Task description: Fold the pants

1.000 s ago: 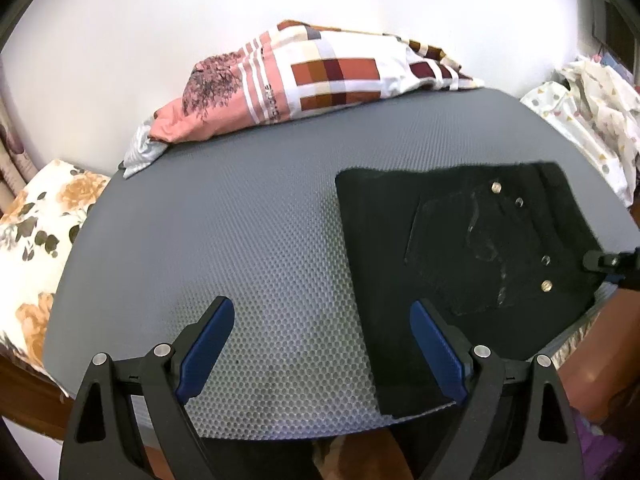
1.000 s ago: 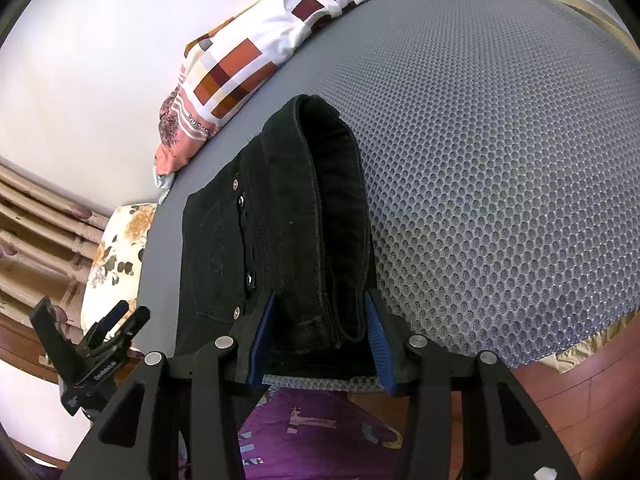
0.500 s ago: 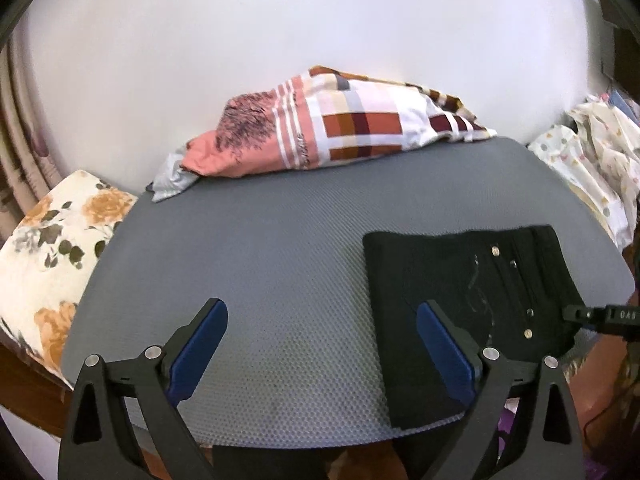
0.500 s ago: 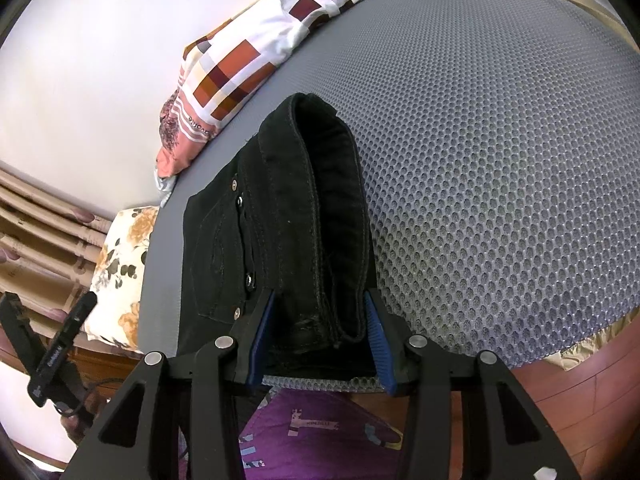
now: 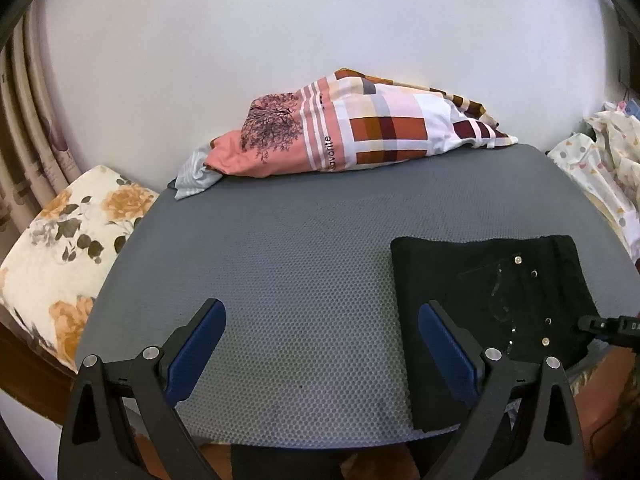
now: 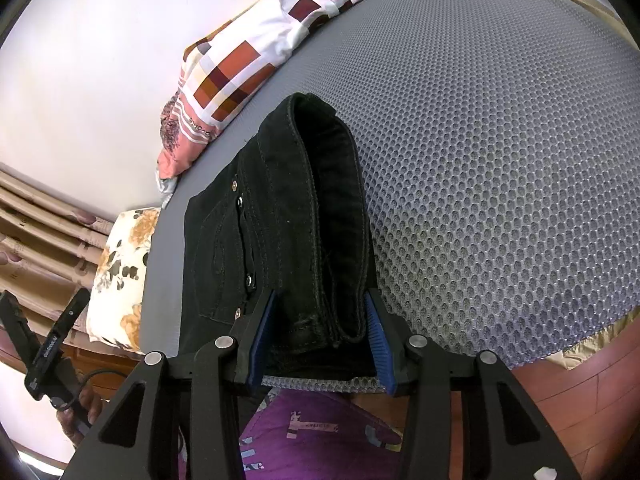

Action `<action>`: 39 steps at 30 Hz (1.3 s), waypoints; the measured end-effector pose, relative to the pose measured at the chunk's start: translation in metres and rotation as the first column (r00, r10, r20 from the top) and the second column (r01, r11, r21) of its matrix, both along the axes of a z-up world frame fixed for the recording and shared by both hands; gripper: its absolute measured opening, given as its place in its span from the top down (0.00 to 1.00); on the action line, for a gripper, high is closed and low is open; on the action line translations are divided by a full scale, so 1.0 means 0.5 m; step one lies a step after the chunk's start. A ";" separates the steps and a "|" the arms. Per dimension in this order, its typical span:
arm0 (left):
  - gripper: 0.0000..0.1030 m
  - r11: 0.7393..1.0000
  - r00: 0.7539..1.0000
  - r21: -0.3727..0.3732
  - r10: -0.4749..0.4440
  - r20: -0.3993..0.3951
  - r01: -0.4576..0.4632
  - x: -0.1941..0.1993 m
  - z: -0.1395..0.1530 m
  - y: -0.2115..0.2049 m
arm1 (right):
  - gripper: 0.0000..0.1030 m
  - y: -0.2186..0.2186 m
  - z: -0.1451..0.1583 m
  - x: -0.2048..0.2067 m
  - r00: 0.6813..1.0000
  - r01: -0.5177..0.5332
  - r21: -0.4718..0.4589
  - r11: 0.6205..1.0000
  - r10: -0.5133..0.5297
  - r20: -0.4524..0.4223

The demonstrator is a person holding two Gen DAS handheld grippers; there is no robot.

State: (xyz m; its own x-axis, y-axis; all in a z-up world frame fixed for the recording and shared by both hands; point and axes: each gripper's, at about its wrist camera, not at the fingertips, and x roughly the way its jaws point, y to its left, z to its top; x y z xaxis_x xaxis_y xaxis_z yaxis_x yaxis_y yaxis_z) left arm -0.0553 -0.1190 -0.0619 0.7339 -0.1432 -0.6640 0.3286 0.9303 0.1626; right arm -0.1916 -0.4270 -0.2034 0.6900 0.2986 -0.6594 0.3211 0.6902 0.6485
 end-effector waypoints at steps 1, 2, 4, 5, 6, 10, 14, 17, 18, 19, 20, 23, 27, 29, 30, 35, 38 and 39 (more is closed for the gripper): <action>0.06 1.000 1.000 0.003 0.000 -0.001 0.000 -0.001 -0.001 -0.001 | 0.60 0.001 0.000 0.000 1.000 0.000 0.000 1.000 0.000 0.000; 0.06 1.000 1.000 0.007 -0.001 -0.002 0.001 -0.001 -0.002 -0.002 | 0.60 0.002 0.000 0.000 1.000 0.000 -0.001 1.000 0.000 0.000; 0.06 1.000 1.000 0.015 0.001 -0.002 -0.001 0.000 -0.004 -0.004 | 0.60 0.001 0.000 0.001 1.000 0.001 0.003 1.000 -0.001 0.000; 0.06 1.000 1.000 0.019 0.001 -0.002 -0.001 0.000 -0.005 -0.004 | 0.60 0.002 -0.002 -0.002 1.000 0.002 0.004 1.000 -0.002 0.001; 0.06 1.000 1.000 0.020 0.001 -0.002 -0.001 -0.001 -0.005 -0.004 | 0.60 0.001 -0.003 -0.002 1.000 0.003 0.007 1.000 -0.003 0.001; 0.06 1.000 1.000 0.024 0.001 -0.003 -0.001 0.000 -0.008 -0.007 | 0.60 0.000 -0.005 -0.001 1.000 0.005 0.011 1.000 -0.005 0.001; 0.06 1.000 1.000 0.031 0.002 -0.008 -0.001 0.002 -0.012 -0.007 | 0.60 0.000 -0.007 0.000 1.000 0.005 0.014 1.000 -0.005 0.001; 0.06 0.999 1.000 0.035 0.003 -0.010 -0.003 0.004 -0.014 -0.007 | 0.60 0.001 -0.007 0.000 1.000 0.005 0.015 1.000 -0.005 0.000; 0.06 0.999 1.000 0.036 0.003 -0.011 -0.003 0.004 -0.015 -0.007 | 0.60 0.002 -0.008 0.001 1.000 0.005 0.016 1.000 -0.005 0.000; 0.06 0.999 1.000 0.036 0.003 -0.011 -0.003 0.004 -0.015 -0.007 | 0.60 0.002 -0.009 0.002 1.000 0.005 0.017 1.000 -0.005 0.000; 0.06 0.999 1.000 0.037 0.004 -0.011 -0.004 0.004 -0.015 -0.007 | 0.60 0.003 -0.011 0.004 1.000 0.005 0.019 1.000 -0.005 0.000; 0.06 0.999 1.000 0.044 0.005 -0.014 -0.004 0.006 -0.019 -0.008 | 0.60 0.004 -0.012 0.004 1.000 0.005 0.020 1.000 -0.005 0.000; 0.06 0.999 1.000 0.054 0.004 -0.018 -0.003 0.008 -0.024 -0.010 | 0.60 0.005 -0.013 0.007 1.000 0.005 0.021 1.000 -0.005 0.000; 0.06 0.999 1.000 0.054 0.003 -0.020 -0.002 0.009 -0.026 -0.011 | 0.60 0.004 -0.014 0.007 1.000 0.005 0.020 1.000 -0.005 -0.001; 0.06 0.998 1.000 0.055 0.003 -0.021 -0.002 0.008 -0.027 -0.010 | 0.60 0.005 -0.014 0.007 1.000 0.005 0.021 1.000 -0.005 -0.001; 0.06 0.999 0.998 0.031 -0.025 -0.058 0.026 0.016 -0.045 -0.008 | 0.60 0.004 -0.015 0.008 1.000 0.002 0.020 1.000 -0.002 0.000; 0.05 0.990 0.973 -0.092 -0.121 -0.197 0.105 0.045 -0.080 0.000 | 0.60 0.005 -0.017 0.010 1.000 -0.002 0.023 1.000 0.002 -0.001; 0.05 0.984 0.958 -0.140 -0.143 -0.247 0.110 0.061 -0.100 0.006 | 0.60 0.005 -0.017 0.011 1.000 -0.005 0.023 1.000 0.005 -0.001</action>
